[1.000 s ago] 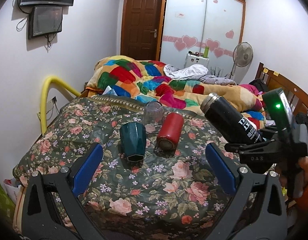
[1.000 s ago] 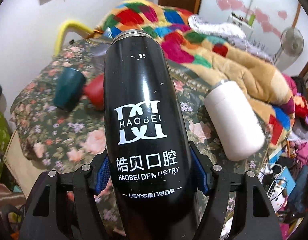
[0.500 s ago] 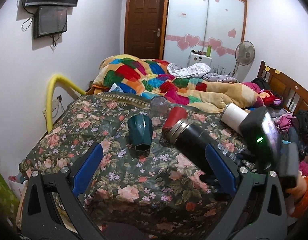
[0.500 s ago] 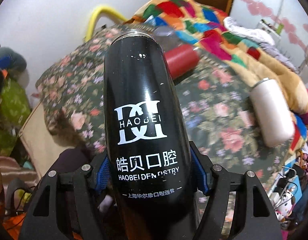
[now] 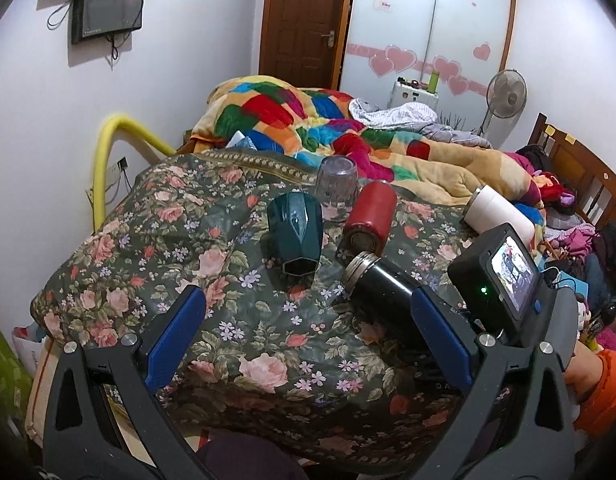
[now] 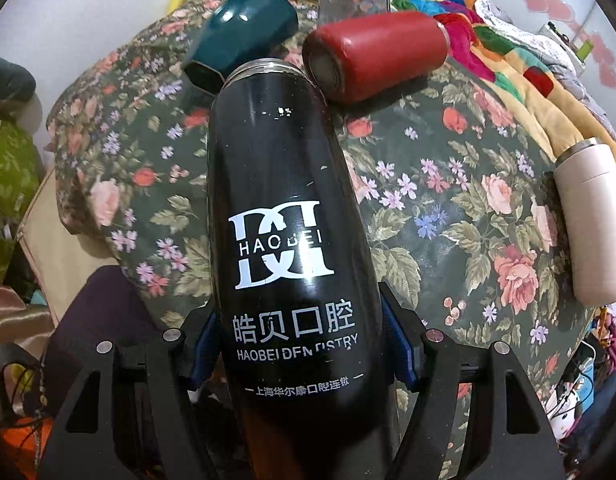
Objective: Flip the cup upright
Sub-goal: 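Lift the black thermos with the right tool toward the left tool, then close the left tool on the thermos while the right tool releases it, then rotate the thermos with the left tool so its open mouth points up, then lower the thermos upright onto the bed cover and open the left tool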
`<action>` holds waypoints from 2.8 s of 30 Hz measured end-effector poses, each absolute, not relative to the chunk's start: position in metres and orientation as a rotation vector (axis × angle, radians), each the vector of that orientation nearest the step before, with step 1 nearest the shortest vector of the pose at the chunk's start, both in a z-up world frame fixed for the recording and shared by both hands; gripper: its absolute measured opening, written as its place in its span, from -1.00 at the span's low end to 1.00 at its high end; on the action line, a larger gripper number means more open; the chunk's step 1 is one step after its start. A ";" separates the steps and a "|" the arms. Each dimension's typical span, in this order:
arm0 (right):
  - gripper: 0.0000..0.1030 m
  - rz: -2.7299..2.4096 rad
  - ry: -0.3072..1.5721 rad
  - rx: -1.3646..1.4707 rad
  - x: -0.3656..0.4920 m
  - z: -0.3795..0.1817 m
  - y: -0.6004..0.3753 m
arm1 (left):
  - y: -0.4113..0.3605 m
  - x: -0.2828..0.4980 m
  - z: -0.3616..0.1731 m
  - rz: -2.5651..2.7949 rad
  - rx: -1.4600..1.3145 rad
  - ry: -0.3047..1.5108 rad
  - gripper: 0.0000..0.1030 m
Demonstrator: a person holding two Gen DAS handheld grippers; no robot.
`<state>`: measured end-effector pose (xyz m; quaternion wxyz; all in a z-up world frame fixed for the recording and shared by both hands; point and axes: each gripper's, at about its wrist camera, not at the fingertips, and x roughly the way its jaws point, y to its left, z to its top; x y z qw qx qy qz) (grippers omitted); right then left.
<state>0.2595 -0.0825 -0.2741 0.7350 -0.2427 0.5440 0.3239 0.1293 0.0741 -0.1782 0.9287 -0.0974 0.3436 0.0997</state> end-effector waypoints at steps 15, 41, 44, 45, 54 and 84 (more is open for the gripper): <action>0.27 0.752 1.130 -0.517 0.237 -0.248 -0.091 | 0.068 0.159 -0.202 0.133 -0.301 0.836 1.00; 0.28 0.500 0.821 -0.197 0.198 -0.161 -0.221 | 0.018 0.246 -0.296 0.168 -0.460 1.181 0.47; 0.28 0.485 0.813 -0.185 0.195 -0.161 -0.227 | 0.012 0.254 -0.294 0.166 -0.415 1.183 0.42; 0.28 0.482 0.812 -0.180 0.195 -0.161 -0.229 | 0.008 0.256 -0.293 0.161 -0.395 1.181 0.40; 0.28 0.434 0.801 -0.150 0.193 -0.158 -0.242 | -0.016 0.243 -0.230 0.071 -0.269 0.972 0.28; 0.29 0.396 0.796 -0.098 0.201 -0.154 -0.245 | -0.040 0.260 -0.188 0.003 -0.046 0.843 0.24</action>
